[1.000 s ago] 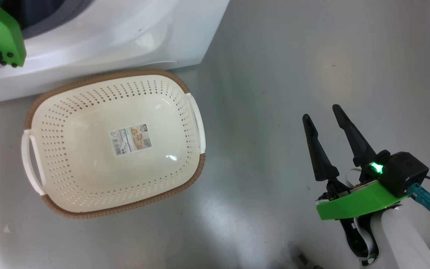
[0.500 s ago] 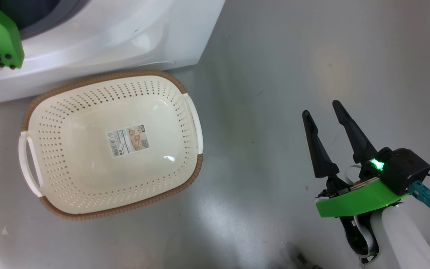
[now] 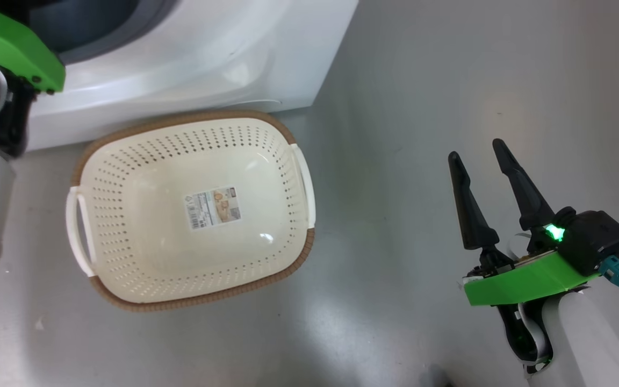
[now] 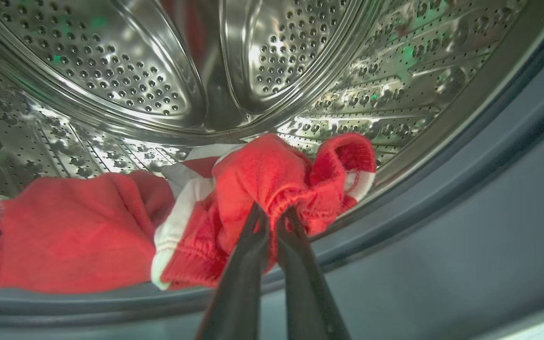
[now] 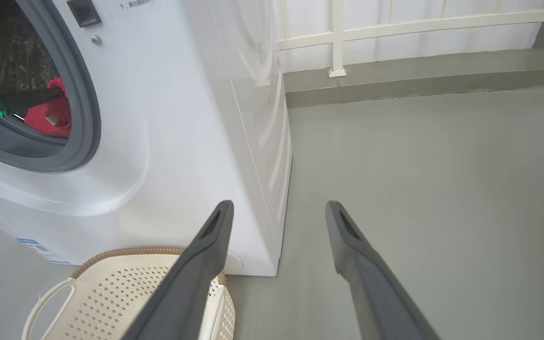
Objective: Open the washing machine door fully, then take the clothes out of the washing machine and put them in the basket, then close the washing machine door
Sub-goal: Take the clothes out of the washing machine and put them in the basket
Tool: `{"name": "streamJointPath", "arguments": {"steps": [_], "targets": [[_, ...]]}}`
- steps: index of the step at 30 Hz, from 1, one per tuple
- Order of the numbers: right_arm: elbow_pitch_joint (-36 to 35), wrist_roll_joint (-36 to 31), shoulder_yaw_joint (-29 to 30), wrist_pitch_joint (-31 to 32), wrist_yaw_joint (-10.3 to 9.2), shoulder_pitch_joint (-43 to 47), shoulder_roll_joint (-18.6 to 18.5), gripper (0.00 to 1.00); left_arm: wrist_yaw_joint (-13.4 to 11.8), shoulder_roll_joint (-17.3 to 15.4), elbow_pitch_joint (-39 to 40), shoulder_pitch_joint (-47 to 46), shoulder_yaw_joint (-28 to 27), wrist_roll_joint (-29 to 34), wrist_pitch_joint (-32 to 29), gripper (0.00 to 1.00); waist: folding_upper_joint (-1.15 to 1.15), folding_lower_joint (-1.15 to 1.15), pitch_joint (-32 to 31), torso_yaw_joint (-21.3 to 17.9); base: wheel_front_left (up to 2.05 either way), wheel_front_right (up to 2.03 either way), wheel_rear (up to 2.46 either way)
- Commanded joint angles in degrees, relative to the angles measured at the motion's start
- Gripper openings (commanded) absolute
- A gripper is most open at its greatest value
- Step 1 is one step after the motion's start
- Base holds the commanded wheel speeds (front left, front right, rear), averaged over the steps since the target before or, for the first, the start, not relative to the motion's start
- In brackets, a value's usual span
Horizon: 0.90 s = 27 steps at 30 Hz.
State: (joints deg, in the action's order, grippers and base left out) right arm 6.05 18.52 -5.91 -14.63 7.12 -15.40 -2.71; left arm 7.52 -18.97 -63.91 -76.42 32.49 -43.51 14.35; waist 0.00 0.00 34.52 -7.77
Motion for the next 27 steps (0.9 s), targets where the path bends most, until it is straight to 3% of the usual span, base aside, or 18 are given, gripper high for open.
{"name": "streamJointPath", "arguments": {"steps": [1,6,17,27], "targets": [[-1.04,-0.33,-0.66,-0.37,0.36,0.34,-0.17,1.0,-0.73,-2.5,3.98,2.61,-3.81,0.97,0.62,0.0,0.0,0.0,-1.68,1.67,0.0,0.0,0.0],[-0.82,-0.73,0.37,-0.37,0.36,0.84,-0.17,1.0,-1.2,-1.31,10.32,8.67,-10.28,3.66,0.63,0.0,0.0,0.0,-3.24,2.97,0.0,0.0,0.0],[-0.44,-2.07,2.73,-0.37,0.36,2.6,-0.17,1.0,-0.46,5.13,25.01,23.87,-27.71,14.14,0.64,0.0,0.0,0.0,-7.02,5.77,0.0,0.0,0.0],[-0.09,-2.68,4.39,-0.37,0.36,4.12,-0.17,1.0,-0.06,9.45,35.51,33.81,-34.09,20.78,0.64,0.0,0.0,0.0,-10.07,7.12,0.0,0.0,0.0]]}}
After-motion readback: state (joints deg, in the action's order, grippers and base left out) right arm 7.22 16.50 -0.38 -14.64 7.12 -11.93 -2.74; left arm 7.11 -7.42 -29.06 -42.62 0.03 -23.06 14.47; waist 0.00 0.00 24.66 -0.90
